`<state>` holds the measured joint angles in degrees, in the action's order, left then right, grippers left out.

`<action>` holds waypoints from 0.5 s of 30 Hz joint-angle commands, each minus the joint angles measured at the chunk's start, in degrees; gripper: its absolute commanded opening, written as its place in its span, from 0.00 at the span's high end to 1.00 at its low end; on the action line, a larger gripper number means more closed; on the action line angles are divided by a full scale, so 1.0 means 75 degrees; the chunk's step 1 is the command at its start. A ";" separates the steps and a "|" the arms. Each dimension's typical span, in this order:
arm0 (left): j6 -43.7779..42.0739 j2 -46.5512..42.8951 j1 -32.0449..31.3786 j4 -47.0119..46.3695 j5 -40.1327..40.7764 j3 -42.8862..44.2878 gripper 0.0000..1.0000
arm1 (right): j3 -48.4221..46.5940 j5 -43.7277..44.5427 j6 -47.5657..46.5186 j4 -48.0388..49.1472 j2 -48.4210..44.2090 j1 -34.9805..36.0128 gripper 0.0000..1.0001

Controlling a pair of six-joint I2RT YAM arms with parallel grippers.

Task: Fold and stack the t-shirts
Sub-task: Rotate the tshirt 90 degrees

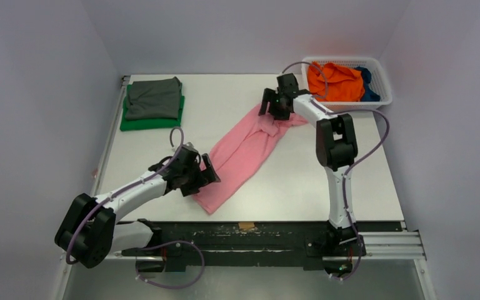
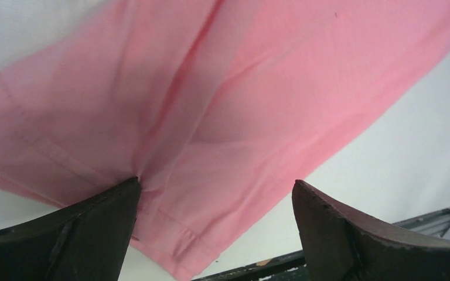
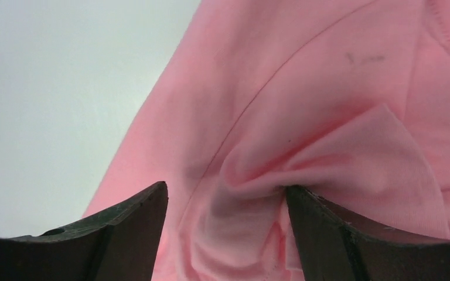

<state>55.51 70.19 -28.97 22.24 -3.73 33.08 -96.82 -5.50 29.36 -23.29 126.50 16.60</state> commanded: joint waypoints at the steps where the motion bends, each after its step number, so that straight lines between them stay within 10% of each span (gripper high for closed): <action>1: 0.1159 0.0652 -0.0929 -0.0486 -0.0788 -0.0611 0.00 | -0.2840 -0.1151 -0.1167 -0.1071 0.2417 0.0236 0.26; 15: 0.1604 0.3386 -0.3099 -0.0915 -0.0964 0.1883 0.00 | -0.6430 -0.2305 0.1002 0.1712 0.5032 0.0674 0.25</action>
<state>65.93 90.59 -48.01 10.96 -8.78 47.00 -141.36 -20.67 30.92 -11.70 158.30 20.38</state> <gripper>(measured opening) 0.998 0.746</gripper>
